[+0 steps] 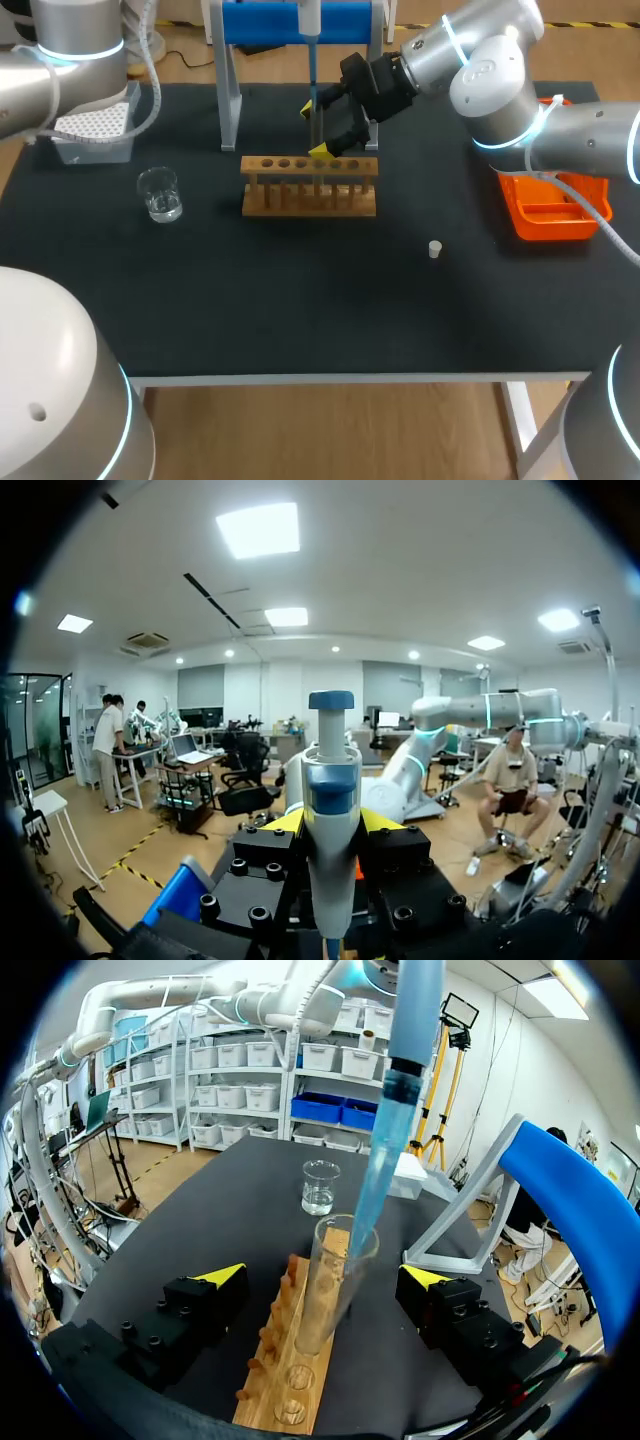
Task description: Invert the test tube, pick up the pipette, mount the tip to pipette, aspirate from beaker and dispense into the tube, eject the tip, return the pipette, and cap with the stopper.
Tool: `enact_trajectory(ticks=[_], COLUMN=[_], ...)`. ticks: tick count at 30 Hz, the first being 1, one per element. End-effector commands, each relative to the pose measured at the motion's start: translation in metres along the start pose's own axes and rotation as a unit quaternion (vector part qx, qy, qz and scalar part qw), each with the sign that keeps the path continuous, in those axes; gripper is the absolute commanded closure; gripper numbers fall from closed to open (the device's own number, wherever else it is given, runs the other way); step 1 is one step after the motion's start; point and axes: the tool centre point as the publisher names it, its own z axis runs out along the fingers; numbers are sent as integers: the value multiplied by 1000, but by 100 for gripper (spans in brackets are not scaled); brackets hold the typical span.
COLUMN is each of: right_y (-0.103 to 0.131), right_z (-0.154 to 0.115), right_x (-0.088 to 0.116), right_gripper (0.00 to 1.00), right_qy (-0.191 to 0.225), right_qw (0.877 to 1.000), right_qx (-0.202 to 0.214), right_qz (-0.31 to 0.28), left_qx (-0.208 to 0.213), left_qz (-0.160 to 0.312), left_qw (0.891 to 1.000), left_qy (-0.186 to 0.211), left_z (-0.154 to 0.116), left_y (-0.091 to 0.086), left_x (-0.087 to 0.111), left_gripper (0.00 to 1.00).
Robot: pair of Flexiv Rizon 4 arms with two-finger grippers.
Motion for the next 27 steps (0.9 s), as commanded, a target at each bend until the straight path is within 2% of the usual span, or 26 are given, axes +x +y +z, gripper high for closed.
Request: enact_trajectory(ticks=[1,27], right_y=[0,0], right_z=[-1,-1], right_x=[1,1], right_gripper=[0,0], right_qy=[0,0], right_qw=[1000,1000], right_qx=[1,1], right_qz=[0,0], left_qx=[1,3], left_qz=[4,-6], left_qw=[1000,1000], left_qy=[0,1], left_z=[2,-3], left_y=[2,17], left_x=[-1,-8], left_gripper=[100,100])
